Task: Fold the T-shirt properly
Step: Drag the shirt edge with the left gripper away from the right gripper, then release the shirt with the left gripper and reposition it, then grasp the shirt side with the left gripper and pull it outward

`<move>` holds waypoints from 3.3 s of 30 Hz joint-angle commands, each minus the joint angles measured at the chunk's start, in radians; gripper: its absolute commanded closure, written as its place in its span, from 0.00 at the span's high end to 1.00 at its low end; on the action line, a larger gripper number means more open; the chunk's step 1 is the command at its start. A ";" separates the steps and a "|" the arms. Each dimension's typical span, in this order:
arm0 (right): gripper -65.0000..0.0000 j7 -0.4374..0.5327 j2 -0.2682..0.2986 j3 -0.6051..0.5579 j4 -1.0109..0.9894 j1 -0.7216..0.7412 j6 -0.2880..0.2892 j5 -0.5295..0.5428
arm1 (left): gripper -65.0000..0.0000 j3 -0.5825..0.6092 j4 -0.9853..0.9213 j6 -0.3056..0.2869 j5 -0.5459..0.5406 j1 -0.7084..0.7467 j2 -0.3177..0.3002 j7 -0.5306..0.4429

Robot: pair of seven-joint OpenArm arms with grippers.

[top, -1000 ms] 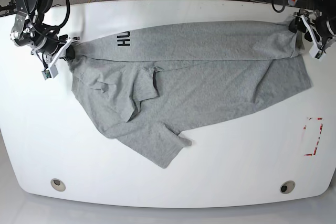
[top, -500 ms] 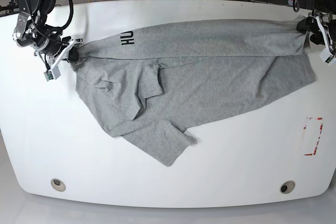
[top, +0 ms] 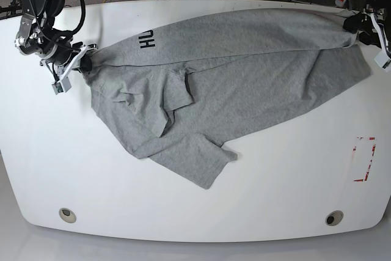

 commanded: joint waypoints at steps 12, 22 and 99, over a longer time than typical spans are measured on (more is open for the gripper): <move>0.00 0.020 0.020 0.008 0.017 0.007 0.009 0.011 | 0.59 -0.045 0.178 -0.001 -0.123 -0.002 0.129 0.099; 0.00 0.020 0.020 0.008 0.017 0.009 0.009 0.011 | 0.59 -0.098 0.204 -0.001 -0.126 -0.002 0.255 0.147; 0.00 0.020 -0.007 0.045 0.017 -0.001 0.009 0.013 | 0.03 -0.069 -0.491 -0.001 1.204 -0.923 0.507 -0.203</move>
